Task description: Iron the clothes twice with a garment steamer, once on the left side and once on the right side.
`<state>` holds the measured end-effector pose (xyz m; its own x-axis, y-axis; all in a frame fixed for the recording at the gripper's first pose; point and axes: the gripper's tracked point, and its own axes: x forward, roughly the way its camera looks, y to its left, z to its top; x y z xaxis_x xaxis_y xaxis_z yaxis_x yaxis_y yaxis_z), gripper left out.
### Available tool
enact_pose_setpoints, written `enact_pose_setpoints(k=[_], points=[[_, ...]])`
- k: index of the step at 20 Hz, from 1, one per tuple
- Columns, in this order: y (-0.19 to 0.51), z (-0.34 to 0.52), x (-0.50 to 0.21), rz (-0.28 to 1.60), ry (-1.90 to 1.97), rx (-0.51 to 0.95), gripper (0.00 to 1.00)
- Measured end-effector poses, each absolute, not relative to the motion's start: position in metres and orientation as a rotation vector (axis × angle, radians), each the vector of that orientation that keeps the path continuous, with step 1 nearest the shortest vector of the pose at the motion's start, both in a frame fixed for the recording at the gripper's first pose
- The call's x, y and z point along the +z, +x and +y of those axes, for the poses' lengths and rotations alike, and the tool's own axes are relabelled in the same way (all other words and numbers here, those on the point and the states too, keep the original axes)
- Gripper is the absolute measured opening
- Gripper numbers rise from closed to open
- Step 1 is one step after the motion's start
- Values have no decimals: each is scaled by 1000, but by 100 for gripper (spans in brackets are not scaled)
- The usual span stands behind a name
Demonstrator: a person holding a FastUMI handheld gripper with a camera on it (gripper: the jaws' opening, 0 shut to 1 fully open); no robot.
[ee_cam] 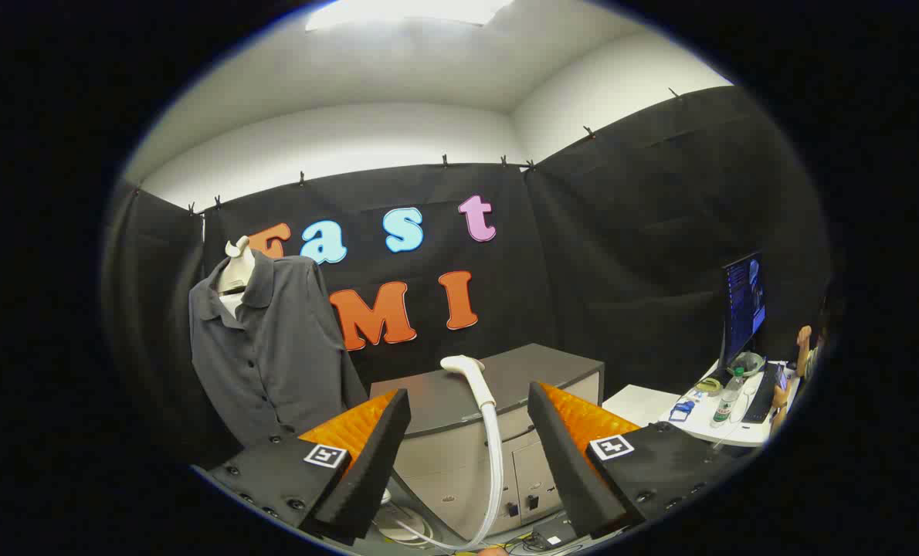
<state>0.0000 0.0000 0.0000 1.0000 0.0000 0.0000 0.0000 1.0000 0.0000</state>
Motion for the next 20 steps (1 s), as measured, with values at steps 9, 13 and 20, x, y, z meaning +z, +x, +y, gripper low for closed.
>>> enact_pose_setpoints(k=[9, 13, 20], points=[[12, 11, 2, 8, -11, -13, 98], [11, 10, 3, 4, 7, -11, 98], [42, -16, 16, 8, 15, 44, 98]])
